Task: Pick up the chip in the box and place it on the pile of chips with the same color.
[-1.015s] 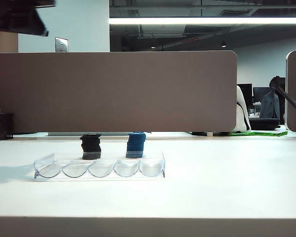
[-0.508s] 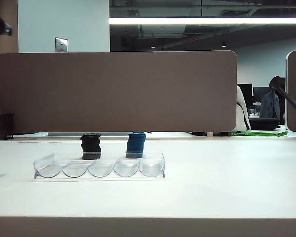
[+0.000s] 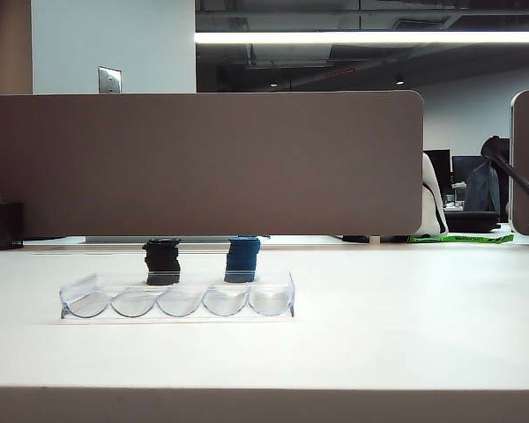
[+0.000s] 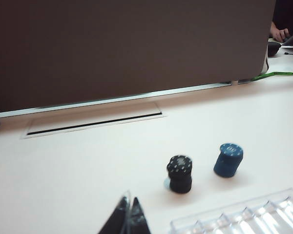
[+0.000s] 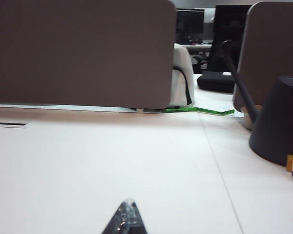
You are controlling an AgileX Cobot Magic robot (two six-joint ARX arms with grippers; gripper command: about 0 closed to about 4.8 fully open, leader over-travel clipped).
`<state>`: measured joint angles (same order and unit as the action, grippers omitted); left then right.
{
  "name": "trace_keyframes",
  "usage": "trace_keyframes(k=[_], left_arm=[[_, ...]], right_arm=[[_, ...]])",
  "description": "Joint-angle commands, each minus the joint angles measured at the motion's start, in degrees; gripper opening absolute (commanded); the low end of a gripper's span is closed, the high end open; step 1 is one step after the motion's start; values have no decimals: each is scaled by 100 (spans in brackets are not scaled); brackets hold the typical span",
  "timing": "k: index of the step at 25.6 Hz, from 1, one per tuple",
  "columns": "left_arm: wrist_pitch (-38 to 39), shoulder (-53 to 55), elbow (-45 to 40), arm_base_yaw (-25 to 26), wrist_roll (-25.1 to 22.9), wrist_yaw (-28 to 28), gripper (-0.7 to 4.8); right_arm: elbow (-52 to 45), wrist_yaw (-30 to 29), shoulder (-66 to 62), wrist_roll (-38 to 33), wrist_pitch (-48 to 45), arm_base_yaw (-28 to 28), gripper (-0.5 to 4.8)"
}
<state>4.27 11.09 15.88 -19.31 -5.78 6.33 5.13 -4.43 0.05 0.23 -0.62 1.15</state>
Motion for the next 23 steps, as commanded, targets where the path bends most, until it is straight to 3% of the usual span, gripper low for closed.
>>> trace_keyframes(k=[1, 3, 8, 11, 14, 16, 23], left_arm=[[752, -625, -4, 2, 2, 136, -6], [1178, -1115, -4, 2, 24, 140, -6], [1231, -1080, -122, 11, 151, -17, -6], [782, -1080, -398, 11, 173, -44, -6], [63, -1080, -723, 11, 597, -125, -6], [-234, -1080, -938, 11, 549, -118, -6], [-116, -1080, -1547, 11, 542, -105, -6]], right_arm=[[-284, 70, 4, -24, -459, 7, -5], [-474, 68, 4, -24, -671, 7, -5], [-476, 57, 9, -20, -719, 44, -5], [-476, 0, 7, -20, -734, 70, -5], [-476, -20, 7, -20, -732, 61, -5], [-476, -17, 7, -20, -732, 63, -5], [-476, -26, 9, -24, -737, 59, -5]])
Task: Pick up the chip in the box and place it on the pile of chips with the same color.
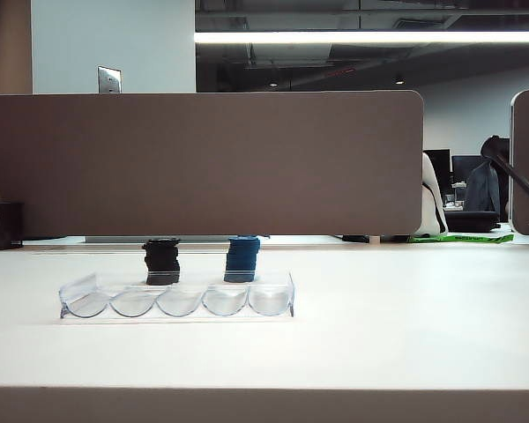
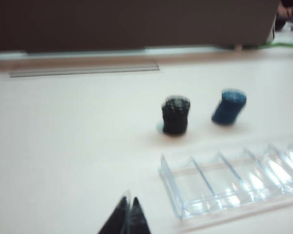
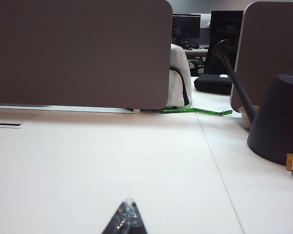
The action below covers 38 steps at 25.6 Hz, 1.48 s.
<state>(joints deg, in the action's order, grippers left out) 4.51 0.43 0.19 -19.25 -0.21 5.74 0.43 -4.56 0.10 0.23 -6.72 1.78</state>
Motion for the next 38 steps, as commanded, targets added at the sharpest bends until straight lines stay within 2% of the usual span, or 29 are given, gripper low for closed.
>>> trace_keyframes(k=[1, 4, 7, 9, 12, 17, 18, 20, 24, 28, 32, 35, 38], left_arm=[[-157, -13, 22, 4, -92, -37, -6], [-162, -13, 22, 4, -409, 24, -6], [-166, -13, 20, 50, -407, 625, -6], [-177, -13, 20, 299, -404, 601, -6], [-302, -13, 20, 831, -339, 302, -6], [-503, -13, 22, 1773, -199, -765, -6], [-509, -13, 24, 2081, -44, -942, -6], [-538, -13, 24, 2275, 92, -966, -6], [-688, -13, 24, 2361, 391, -973, -6], [-713, -13, 24, 2345, 387, -1143, -6], [-664, -13, 24, 2341, 354, -1266, -6], [-651, -13, 24, 2341, 13, -1259, -6], [-651, -13, 24, 2341, 20, -1241, -6]], right_arm=[[-7, -20, 2, -24, -127, -4, -5], [-7, -33, 2, -22, -127, -9, -5], [-7, -28, 4, -2, -129, -7, -5], [-7, -31, 2, 46, -131, -7, -5], [-7, -31, 4, 50, -129, -7, -5], [-7, -203, 2, 153, -125, -9, -5], [-7, -201, 2, 157, -122, -9, -5], [-7, -201, 2, 173, -122, -7, -5], [-7, -334, 2, 173, -122, -9, -5], [-7, -501, 2, 168, -109, -13, -5], [-9, -306, 2, 170, -37, -9, -5], [-9, -304, 2, 170, -17, -11, -5], [-9, -208, 2, 122, 81, -2, -5]])
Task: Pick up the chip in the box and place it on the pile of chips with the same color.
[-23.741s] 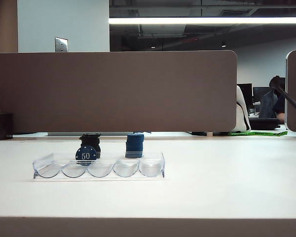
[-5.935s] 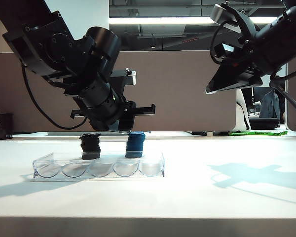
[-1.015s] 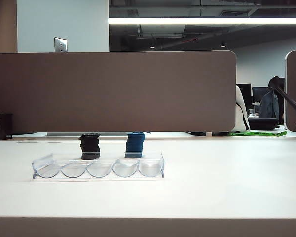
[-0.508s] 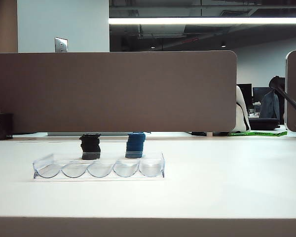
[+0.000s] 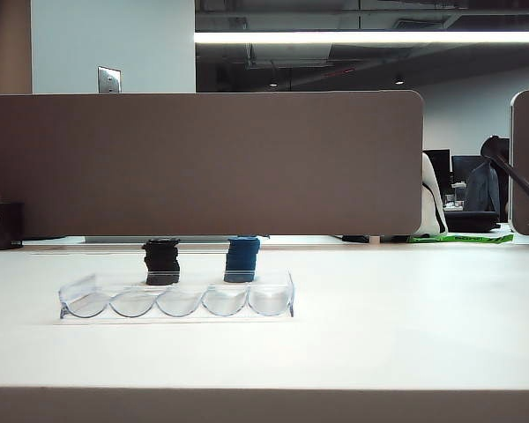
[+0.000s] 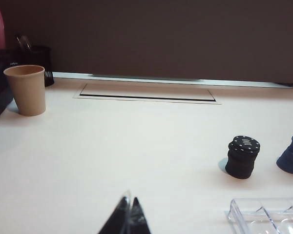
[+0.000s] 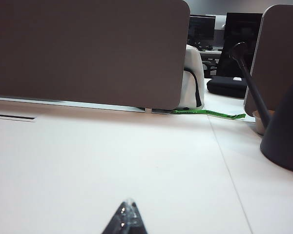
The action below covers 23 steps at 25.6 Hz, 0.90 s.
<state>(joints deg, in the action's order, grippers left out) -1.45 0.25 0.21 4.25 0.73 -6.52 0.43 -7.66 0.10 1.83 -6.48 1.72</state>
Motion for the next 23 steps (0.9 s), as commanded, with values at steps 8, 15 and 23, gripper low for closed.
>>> trace_keyframes(k=[8, 15, 23], left_arm=[[35, 4, 22, -7, -72, -17, -4], [59, 4, 22, -7, -72, -17, -4], [59, 4, 22, -7, -74, -17, -4]], right_arm=[[-9, 155, 4, -227, 70, -2, -5], [-9, 153, 4, -225, 70, -2, -5], [-9, 155, 2, -225, 70, -2, -5]])
